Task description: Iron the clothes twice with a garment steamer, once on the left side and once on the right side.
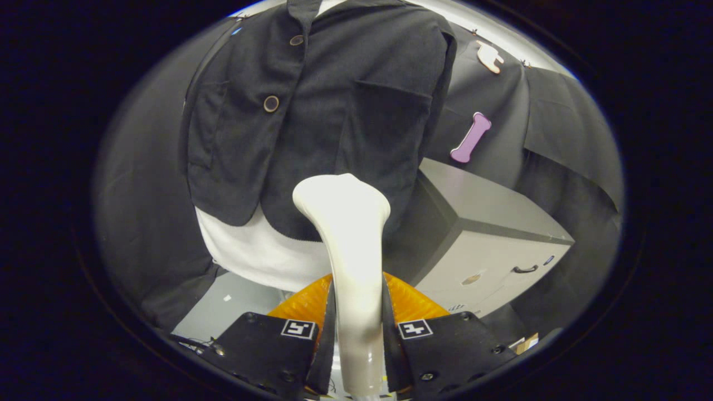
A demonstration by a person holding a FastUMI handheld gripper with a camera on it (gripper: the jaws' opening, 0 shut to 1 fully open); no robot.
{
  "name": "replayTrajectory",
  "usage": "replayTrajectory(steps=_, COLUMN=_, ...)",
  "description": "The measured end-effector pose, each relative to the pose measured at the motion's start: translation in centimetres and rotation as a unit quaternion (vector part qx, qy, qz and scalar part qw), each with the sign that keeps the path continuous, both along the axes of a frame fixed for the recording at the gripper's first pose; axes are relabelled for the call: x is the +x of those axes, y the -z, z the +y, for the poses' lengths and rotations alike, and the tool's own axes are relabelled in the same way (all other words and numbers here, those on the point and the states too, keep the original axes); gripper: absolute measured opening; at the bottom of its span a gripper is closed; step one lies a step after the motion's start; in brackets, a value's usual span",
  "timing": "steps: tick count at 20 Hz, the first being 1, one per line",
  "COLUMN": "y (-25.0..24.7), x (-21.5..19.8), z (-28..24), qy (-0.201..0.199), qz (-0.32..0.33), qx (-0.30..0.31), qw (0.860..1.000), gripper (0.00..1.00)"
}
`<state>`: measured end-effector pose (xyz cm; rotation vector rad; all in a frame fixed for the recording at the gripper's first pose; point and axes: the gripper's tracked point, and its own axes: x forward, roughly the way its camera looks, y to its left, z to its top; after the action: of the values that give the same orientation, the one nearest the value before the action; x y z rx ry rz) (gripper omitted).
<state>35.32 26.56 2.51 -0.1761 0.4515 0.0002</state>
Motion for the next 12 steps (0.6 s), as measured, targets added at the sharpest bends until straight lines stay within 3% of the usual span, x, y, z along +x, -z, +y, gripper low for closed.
replayTrajectory(steps=6, y=1.8, x=-0.1, z=-0.2, qy=-0.003, qz=0.021, qx=0.002, qw=1.0, gripper=0.4)
replayTrajectory(steps=12, y=-0.3, x=-1.0, z=-1.0, qy=0.006, qz=0.009, qx=0.024, qw=1.0, gripper=0.4)
